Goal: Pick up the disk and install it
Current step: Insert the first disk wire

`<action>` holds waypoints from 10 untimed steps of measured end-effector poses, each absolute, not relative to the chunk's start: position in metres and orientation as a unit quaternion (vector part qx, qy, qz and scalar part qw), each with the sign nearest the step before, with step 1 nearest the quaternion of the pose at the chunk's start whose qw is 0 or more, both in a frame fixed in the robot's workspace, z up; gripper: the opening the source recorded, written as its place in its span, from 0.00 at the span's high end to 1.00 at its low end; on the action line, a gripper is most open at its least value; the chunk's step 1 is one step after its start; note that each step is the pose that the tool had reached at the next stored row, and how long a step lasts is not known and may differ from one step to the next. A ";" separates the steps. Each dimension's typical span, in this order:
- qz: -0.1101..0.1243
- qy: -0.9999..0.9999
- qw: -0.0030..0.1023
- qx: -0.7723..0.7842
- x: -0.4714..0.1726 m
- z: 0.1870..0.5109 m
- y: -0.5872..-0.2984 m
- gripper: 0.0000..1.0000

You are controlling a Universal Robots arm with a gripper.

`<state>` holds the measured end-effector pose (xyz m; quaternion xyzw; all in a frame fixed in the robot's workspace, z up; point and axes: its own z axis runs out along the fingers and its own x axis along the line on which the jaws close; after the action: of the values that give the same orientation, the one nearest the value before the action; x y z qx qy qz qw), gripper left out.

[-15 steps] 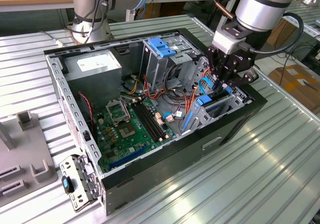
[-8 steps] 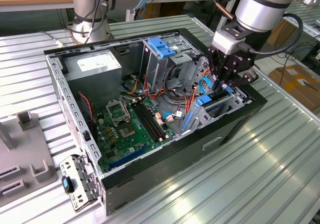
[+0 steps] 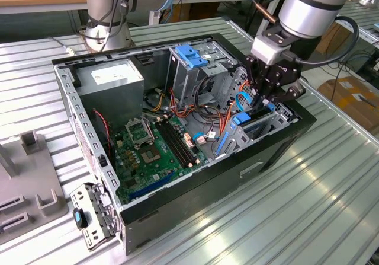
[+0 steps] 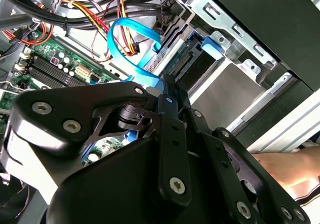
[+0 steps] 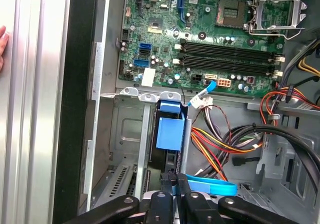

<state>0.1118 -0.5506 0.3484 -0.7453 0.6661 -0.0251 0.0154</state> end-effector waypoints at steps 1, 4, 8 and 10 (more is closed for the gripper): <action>-0.025 0.666 0.015 -0.745 0.112 0.348 -0.551 0.84; -0.025 0.666 0.015 -0.745 0.112 0.347 -0.551 0.84; -0.025 0.666 0.015 -0.745 0.112 0.346 -0.551 0.84; -0.025 0.666 0.016 -0.745 0.112 0.344 -0.551 0.84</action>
<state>0.1118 -0.5506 0.3443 -0.7453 0.6661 -0.0250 0.0155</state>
